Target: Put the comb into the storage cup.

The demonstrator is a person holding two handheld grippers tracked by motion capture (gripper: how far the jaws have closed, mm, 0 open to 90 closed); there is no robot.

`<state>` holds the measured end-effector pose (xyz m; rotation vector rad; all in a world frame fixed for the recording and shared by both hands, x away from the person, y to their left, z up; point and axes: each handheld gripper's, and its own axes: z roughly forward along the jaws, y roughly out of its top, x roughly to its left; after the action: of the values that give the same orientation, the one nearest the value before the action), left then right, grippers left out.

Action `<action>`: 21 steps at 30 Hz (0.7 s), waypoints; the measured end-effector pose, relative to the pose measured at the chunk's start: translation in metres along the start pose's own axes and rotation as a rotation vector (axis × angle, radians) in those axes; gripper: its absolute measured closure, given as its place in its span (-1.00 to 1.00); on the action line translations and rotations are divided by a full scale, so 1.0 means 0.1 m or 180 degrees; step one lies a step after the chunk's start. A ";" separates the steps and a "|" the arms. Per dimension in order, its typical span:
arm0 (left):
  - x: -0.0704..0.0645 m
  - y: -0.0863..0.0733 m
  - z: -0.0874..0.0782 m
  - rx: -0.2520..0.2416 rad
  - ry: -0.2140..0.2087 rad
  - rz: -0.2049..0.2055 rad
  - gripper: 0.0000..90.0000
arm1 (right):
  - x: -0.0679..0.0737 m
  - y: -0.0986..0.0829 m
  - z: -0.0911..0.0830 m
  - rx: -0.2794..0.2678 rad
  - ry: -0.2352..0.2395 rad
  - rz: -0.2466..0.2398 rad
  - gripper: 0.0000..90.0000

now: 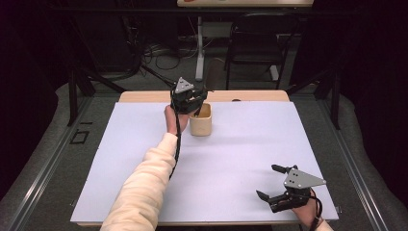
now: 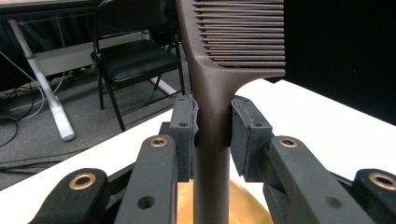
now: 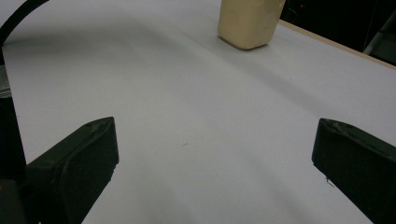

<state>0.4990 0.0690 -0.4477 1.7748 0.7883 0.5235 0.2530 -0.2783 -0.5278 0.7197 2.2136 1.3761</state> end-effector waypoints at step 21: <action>0.04 -0.13 0.04 0.0163 -0.0070 -0.0032 0.60 | 0.00 0.00 0.00 0.0009 0.0002 0.0008 -1.00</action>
<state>0.5014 0.0724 -0.4613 1.8198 0.8013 0.4801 0.2532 -0.2785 -0.5277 0.7231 2.2164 1.3749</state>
